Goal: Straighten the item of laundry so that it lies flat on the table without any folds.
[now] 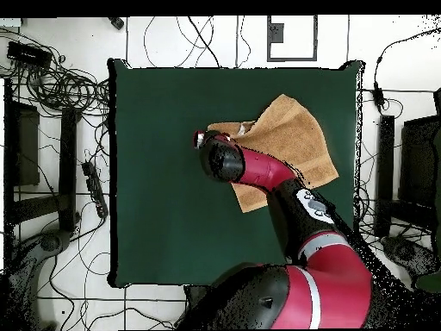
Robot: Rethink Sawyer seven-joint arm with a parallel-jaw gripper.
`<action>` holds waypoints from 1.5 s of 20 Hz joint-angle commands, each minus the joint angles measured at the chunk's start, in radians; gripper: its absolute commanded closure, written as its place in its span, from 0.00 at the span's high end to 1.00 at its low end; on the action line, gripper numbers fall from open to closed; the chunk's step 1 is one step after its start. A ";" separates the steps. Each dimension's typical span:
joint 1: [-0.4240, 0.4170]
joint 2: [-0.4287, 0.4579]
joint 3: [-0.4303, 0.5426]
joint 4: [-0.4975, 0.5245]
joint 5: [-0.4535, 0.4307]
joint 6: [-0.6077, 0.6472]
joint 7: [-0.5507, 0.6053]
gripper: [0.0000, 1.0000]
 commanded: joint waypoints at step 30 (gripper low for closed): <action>0.033 0.046 0.109 -0.188 -0.061 0.165 -0.006 1.00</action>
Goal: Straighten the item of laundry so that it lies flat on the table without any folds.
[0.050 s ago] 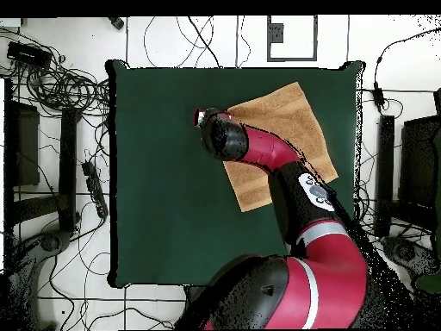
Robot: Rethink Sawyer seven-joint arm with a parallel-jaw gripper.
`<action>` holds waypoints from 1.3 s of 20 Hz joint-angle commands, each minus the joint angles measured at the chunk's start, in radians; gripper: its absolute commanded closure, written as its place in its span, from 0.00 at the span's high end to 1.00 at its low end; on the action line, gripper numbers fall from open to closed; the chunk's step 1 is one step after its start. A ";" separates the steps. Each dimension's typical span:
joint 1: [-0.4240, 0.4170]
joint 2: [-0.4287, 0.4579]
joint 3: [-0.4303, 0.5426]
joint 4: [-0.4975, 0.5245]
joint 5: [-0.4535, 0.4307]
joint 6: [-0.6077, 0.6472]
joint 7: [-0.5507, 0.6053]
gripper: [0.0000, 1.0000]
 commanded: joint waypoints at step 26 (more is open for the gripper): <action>0.127 -0.309 -0.131 0.148 0.011 0.295 0.121 1.00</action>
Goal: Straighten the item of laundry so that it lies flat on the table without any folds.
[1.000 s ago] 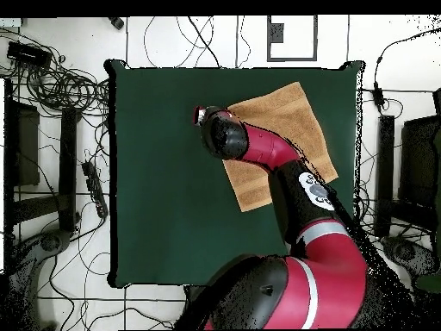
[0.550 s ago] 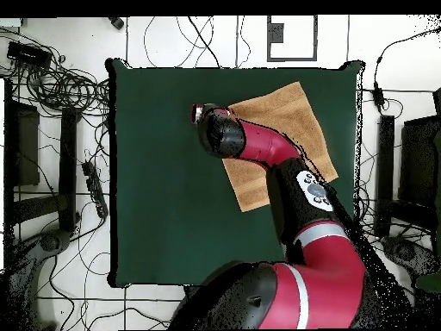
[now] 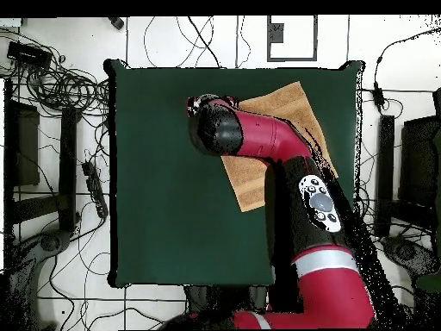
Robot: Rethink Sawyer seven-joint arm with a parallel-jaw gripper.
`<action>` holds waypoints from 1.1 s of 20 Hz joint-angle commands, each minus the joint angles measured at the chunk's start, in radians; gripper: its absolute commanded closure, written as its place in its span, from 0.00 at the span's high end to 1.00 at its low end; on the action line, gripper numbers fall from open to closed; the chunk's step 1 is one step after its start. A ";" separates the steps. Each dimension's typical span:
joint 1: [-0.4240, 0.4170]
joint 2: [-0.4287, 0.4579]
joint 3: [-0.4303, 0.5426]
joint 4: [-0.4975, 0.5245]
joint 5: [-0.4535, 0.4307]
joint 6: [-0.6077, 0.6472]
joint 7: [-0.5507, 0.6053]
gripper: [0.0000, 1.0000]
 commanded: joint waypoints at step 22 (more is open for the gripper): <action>-0.059 0.027 0.055 0.070 -0.036 0.130 0.042 1.00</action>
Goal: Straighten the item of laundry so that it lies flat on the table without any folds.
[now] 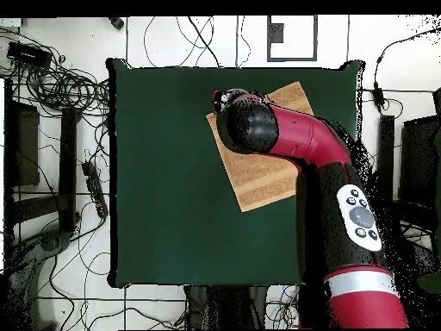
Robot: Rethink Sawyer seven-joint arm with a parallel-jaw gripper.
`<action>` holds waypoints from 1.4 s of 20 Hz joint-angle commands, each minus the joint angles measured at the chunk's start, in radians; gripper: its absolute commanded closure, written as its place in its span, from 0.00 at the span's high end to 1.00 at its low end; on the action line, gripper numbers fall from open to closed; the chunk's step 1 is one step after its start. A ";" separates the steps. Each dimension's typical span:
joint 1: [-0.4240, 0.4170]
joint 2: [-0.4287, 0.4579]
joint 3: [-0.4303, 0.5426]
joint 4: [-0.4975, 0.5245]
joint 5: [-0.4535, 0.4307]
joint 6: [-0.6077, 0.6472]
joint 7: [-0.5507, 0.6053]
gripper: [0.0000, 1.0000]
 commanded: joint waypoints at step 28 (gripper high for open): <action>0.066 -0.064 -0.020 -0.213 -0.118 0.544 -0.064 1.00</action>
